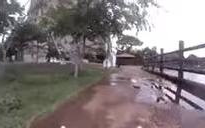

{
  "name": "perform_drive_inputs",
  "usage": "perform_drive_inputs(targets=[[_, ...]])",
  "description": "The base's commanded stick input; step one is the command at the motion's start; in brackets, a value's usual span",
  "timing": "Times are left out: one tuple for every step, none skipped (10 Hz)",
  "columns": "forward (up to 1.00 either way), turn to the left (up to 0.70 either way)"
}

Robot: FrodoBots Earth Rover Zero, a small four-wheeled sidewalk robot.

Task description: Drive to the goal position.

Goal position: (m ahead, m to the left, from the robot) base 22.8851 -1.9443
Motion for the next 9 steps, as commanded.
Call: perform_drive_inputs(targets=[[1.00, -0.30], [1.00, -0.30], [1.00, -0.30], [1.00, -0.30], [1.00, -0.30], [1.00, -0.30], [1.00, -0.20], [1.00, -0.11], [1.00, -0.04]])
